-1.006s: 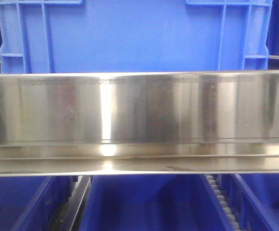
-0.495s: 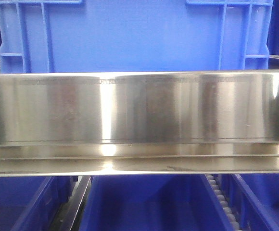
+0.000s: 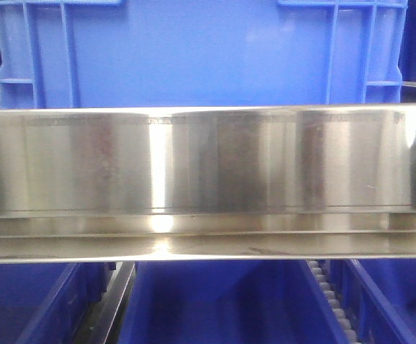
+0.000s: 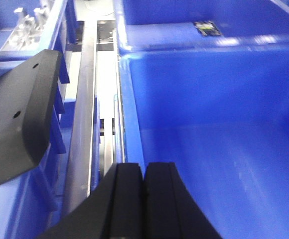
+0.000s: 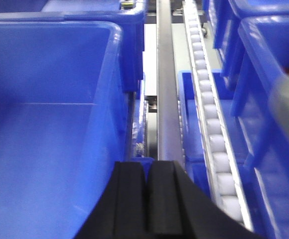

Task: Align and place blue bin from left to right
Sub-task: 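Lower both open grippers onto the bin's two side rims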

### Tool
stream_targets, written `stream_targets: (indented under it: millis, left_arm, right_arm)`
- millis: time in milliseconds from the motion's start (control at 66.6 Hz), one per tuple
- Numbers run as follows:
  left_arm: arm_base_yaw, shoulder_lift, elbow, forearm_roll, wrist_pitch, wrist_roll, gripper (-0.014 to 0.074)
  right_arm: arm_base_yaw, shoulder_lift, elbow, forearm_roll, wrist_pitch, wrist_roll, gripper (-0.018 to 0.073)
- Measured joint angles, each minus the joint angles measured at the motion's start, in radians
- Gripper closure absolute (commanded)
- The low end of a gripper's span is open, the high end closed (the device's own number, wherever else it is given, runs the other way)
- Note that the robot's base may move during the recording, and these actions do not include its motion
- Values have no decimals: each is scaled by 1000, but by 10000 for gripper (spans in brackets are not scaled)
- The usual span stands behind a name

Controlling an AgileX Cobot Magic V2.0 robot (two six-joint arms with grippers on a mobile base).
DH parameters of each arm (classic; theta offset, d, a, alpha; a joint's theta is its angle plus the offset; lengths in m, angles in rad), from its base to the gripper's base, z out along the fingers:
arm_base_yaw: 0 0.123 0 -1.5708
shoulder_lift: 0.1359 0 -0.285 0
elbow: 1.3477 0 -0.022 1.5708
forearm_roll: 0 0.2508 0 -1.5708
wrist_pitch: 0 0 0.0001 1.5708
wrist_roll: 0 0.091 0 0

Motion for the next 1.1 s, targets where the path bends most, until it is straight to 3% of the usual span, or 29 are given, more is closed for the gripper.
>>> stream_targets:
  millis: [390, 930, 991, 1096]
  left_arm:
    - [-1, 65, -35, 5, 76, -43, 707]
    - [-1, 65, -37, 6, 80, -45, 707]
    - [-1, 65, -37, 6, 80, -45, 707]
    - [-1, 65, -37, 6, 80, -45, 707]
  right_arm:
    - [32, 173, -182, -9, 150, 28, 628]
    - [38, 189, -191, -9, 146, 30, 603]
    - [38, 189, -191, 1, 146, 32, 544]
    - [42, 189, -191, 17, 146, 32, 330]
